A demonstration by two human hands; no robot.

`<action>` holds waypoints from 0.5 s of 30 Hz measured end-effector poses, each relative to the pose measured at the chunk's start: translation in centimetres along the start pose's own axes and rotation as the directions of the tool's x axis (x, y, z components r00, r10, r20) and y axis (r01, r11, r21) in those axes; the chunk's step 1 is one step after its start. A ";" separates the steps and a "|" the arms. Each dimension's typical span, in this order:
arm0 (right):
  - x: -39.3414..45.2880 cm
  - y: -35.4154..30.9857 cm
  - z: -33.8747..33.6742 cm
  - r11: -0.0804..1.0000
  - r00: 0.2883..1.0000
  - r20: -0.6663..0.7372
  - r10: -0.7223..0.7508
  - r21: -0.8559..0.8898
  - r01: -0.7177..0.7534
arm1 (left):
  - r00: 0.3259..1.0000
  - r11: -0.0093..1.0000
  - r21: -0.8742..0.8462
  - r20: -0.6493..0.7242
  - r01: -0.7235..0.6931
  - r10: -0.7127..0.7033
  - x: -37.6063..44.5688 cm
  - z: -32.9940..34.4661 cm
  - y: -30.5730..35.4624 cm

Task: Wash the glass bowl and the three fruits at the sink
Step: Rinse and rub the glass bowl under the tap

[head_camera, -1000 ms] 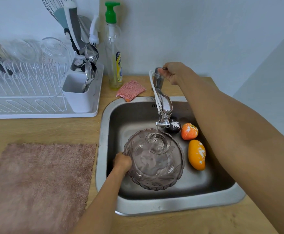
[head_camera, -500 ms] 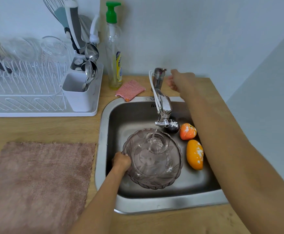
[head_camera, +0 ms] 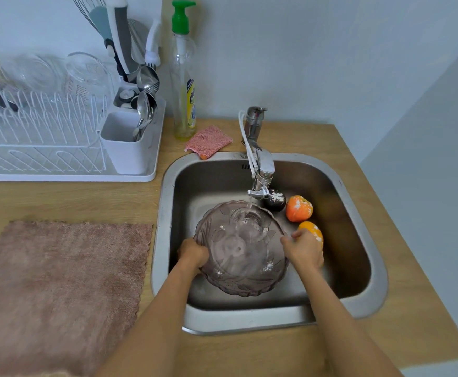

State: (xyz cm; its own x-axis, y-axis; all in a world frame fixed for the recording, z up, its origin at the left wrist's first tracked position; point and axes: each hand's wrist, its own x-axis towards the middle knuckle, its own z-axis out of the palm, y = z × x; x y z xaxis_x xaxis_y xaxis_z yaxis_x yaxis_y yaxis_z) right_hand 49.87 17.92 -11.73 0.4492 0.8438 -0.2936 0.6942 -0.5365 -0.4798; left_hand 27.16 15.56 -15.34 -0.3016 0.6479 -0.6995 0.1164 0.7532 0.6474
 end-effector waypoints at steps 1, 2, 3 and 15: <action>-0.2 0.3 -0.3 0.999 1.000 0.022 0.011 -0.047 -0.009 | 1.000 1.000 -0.007 0.006 -0.012 0.012 -0.1 0.0 0.1; -0.2 0.6 -0.5 0.996 0.998 0.056 0.014 -0.086 -0.009 | 1.000 1.000 -0.018 0.014 -0.022 0.022 -0.2 0.0 0.3; -0.1 0.9 -0.7 0.995 0.994 0.107 0.022 -0.097 -0.012 | 0.999 0.999 -0.033 0.019 -0.035 0.036 -0.3 0.0 0.4; -1.2 1.9 -2.5 0.795 0.911 0.410 -0.052 0.569 -0.211 | 0.758 0.431 0.716 0.210 -0.549 0.617 -2.3 0.4 0.1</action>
State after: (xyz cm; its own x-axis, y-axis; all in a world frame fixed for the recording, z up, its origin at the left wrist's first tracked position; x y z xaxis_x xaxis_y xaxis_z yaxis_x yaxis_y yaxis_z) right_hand 52.10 15.83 -10.19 0.1425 0.8011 -0.5813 0.1372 -0.5976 -0.7900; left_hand 28.27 14.15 -13.76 0.0416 0.9800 -0.1945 0.8933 0.0507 0.4466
